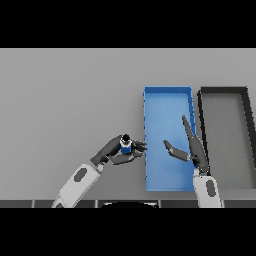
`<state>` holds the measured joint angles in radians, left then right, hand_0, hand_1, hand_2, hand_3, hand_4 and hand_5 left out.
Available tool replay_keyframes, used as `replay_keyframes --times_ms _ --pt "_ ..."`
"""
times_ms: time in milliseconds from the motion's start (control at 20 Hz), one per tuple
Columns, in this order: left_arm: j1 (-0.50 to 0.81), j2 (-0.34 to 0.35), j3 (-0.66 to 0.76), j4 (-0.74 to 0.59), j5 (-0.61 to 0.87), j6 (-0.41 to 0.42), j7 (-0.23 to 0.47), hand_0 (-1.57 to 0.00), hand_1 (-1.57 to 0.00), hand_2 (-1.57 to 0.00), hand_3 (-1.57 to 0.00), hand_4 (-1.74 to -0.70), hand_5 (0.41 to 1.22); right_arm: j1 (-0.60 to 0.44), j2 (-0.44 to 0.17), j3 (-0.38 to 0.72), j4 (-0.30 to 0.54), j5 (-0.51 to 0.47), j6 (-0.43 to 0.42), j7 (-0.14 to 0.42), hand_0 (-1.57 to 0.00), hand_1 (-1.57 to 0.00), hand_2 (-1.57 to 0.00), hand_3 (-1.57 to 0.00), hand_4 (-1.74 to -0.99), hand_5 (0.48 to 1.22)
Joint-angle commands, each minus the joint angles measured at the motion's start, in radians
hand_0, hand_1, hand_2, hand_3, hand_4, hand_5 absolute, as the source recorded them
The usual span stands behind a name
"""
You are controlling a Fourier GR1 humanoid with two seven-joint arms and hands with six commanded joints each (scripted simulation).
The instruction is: Pick up the blue pipe and place it into the blue bin.
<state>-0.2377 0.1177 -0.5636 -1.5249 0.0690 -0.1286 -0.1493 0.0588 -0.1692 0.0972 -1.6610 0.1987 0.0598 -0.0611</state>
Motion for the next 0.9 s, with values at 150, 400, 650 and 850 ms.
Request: replay_keyframes --times_ms 150,400,650,850 --pt "-0.018 -0.01 0.002 -0.036 -0.001 -0.026 0.062 -1.57 -1.57 -1.57 -1.57 -1.47 1.219 -0.003 -0.007 -0.009 0.008 -0.001 -0.002 -0.005 0.0 0.0 0.0 0.0 -1.123 0.571" --pt "-0.012 -0.025 0.004 -0.043 -0.016 -0.056 0.084 -1.57 -1.57 -1.57 -1.57 -1.47 1.22 -0.046 -0.03 -0.006 0.023 -0.014 0.037 0.011 0.0 0.0 0.0 0.0 -1.121 0.578" --pt "0.008 -0.021 0.024 -0.049 -0.031 -0.079 0.066 -1.57 -1.57 -1.57 -1.57 -1.47 1.22 -0.09 -0.067 -0.016 0.063 -0.043 0.091 -0.011 0.0 0.0 0.0 0.0 -1.191 0.577" --pt "0.018 -0.034 0.028 -0.052 -0.052 -0.088 0.072 -1.57 -1.57 -1.57 -1.57 -1.47 1.221 -0.114 -0.064 -0.049 0.02 -0.201 0.184 -0.103 0.0 -0.02 -0.03 0.0 -1.172 0.579"
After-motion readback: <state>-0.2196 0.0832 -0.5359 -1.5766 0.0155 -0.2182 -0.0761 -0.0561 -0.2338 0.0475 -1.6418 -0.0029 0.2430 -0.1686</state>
